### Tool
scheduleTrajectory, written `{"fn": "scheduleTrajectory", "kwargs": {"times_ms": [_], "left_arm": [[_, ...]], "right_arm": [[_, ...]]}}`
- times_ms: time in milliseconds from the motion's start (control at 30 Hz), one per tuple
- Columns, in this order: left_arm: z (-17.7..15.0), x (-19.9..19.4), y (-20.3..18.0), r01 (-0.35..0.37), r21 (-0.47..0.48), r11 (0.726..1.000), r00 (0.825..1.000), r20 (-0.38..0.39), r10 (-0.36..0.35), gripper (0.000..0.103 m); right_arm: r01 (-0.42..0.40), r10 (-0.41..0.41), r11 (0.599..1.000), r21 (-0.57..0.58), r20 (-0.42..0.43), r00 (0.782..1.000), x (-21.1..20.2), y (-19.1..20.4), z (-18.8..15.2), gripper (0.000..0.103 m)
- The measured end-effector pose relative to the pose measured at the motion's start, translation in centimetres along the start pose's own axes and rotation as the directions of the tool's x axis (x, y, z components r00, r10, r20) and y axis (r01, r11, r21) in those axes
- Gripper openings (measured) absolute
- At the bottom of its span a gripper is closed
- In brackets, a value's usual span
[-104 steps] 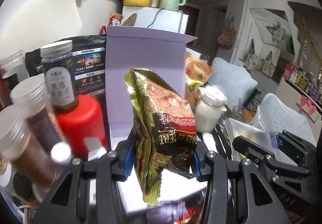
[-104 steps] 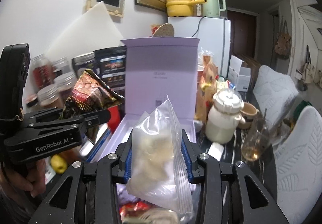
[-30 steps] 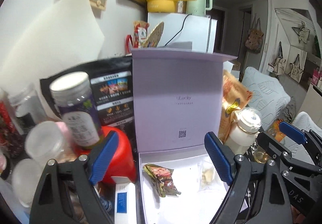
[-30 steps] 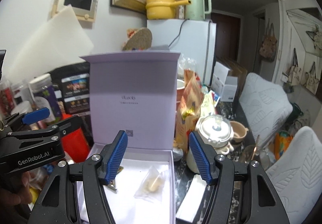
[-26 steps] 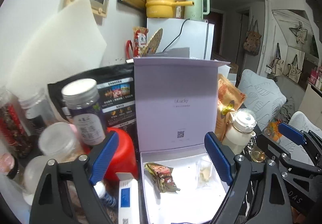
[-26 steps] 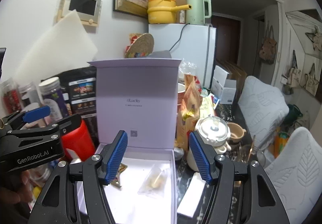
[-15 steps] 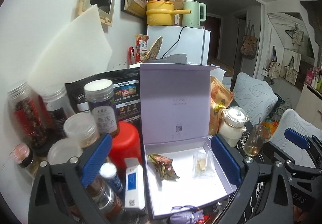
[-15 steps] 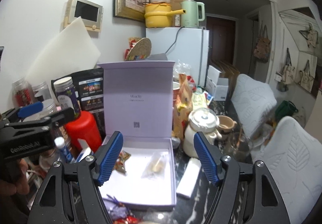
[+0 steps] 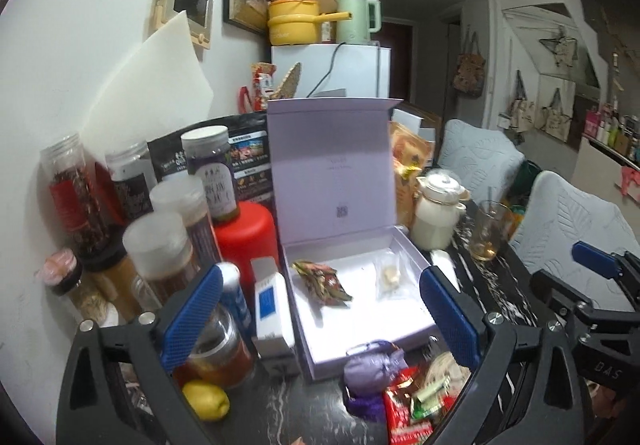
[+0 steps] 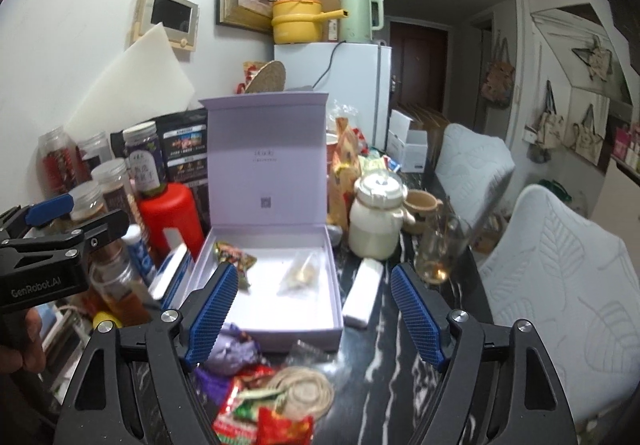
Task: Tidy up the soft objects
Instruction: 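Withdraw both grippers from the box back toward the snack pile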
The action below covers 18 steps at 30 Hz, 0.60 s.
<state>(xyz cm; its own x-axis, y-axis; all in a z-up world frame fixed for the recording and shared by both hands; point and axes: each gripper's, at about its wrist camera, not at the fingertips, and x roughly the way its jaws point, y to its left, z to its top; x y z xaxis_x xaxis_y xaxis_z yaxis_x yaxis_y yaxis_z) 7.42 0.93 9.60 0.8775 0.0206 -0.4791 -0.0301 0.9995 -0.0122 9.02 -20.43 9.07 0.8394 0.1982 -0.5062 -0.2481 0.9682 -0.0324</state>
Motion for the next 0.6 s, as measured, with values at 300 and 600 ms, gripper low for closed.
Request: {"fn": "scheduleTrajectory", "kwargs": {"times_ms": [300, 600], "left_arm": [[-3.1, -2.5, -0.5, 0.047, -0.004, 0.999, 0.999, -0.014, -0.047, 0.100], [-6.3, -2.7, -0.8, 0.076, -0.014, 0.997, 0.993, -0.091, -0.077, 0.100]], "right_arm": [[-0.017, 0.021, 0.998, 0.067, -0.051, 0.998, -1.8, 0.5, -4.0, 0.080], [-0.042, 0.056, 0.991, 0.124, -0.110, 0.992, -2.7, 0.6, -7.5, 0.080]]}}
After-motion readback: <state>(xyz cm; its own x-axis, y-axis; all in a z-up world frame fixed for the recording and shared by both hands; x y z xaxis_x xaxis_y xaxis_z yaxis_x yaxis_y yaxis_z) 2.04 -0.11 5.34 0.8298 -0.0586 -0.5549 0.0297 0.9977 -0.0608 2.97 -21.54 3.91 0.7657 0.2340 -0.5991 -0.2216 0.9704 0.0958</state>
